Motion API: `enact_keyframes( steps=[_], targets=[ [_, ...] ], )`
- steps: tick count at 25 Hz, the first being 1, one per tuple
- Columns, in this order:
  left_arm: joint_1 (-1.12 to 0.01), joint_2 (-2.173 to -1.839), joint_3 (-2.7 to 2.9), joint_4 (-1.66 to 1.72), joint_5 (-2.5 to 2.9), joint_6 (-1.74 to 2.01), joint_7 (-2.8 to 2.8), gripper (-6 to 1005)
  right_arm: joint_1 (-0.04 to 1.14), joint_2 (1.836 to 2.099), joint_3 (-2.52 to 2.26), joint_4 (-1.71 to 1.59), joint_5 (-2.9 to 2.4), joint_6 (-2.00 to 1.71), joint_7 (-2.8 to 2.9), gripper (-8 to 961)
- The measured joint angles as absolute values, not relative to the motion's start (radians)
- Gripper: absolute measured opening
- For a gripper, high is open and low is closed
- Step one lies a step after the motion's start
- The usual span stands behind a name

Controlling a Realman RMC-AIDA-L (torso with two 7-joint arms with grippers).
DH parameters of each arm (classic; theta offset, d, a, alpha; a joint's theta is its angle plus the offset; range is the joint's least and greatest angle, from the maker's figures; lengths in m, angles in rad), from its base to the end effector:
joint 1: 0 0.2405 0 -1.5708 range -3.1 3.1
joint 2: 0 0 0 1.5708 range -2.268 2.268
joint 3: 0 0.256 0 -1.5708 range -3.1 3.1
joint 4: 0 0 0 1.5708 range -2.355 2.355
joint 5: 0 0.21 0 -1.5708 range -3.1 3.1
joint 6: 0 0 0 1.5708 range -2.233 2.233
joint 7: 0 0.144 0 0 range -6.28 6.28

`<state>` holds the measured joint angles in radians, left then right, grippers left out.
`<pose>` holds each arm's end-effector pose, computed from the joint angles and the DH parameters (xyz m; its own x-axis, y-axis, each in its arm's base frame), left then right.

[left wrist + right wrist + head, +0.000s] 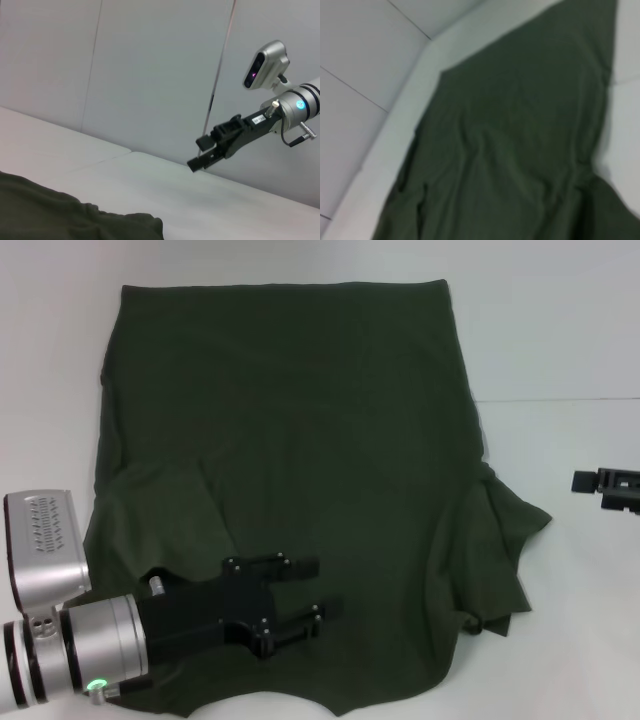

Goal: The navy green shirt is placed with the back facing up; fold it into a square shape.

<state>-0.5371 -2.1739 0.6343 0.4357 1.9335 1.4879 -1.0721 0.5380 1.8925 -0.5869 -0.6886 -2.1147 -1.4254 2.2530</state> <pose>-0.2489 0.3068 -0.0650 0.7437 0.2498 0.6200 0.4202 -0.8961 -0.1430 0.3164 0.3649 0.0952 0.2171 -0.7940 -0.5678 -0.9694 -0.2438 -0.0297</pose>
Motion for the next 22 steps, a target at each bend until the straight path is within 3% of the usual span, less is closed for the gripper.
enact_keyframes(
  steps=[12,22],
  targets=[
    [-0.540,-2.174,0.638,0.436,1.933,1.433,-1.068,560,0.543,1.905,-0.605,-0.591,-2.169,-1.332,2.245,838],
    [-0.551,-2.172,0.641,0.436,1.933,1.405,-1.071,561,0.585,1.944,-0.667,-0.529,-2.169,-1.185,2.242,836]
  ],
)
